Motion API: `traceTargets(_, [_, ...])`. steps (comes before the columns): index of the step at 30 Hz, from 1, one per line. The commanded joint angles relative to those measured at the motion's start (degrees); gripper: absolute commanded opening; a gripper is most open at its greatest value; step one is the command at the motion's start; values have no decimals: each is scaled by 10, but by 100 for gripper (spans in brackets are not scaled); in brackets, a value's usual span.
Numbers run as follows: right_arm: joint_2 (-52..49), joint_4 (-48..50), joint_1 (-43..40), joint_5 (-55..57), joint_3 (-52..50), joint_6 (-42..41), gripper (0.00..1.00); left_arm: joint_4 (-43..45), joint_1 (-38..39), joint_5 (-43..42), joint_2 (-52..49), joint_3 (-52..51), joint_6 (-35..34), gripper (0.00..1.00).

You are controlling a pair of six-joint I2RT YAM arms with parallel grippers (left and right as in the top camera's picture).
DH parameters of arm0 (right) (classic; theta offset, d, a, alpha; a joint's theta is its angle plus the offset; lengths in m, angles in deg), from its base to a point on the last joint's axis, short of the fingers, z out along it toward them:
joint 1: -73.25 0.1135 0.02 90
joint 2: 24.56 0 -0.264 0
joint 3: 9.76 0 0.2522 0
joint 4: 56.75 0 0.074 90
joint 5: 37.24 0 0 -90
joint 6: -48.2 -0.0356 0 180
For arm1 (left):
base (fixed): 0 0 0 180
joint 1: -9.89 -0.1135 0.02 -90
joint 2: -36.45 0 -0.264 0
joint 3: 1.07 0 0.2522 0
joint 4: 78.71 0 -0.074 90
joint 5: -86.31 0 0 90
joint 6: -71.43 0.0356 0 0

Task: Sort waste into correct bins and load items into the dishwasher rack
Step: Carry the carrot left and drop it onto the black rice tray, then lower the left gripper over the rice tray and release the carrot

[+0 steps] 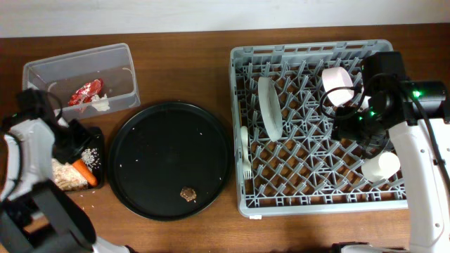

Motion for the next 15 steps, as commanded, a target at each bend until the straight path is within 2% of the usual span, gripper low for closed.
traceTargets(1, [-1,0,-2,3,-3,4,76,-47,98,-50,37,13,5,50])
traceTargets(2, [-1,0,-2,3,-3,4,76,-62,129,-50,36,10,5,57])
traceTargets(7, [-1,0,-2,3,-3,4,76,-83,268,-50,36,-46,-2,58])
traceTargets(11, [-1,0,-2,3,-3,4,76,-55,356,-47,36,-119,-30,59])
traceTargets(13, [-1,0,-2,3,-3,4,76,-13,406,-48,36,-190,-85,68])
traceTargets(15, [-1,0,-2,3,-3,4,76,13,426,-58,36,-225,-104,71])
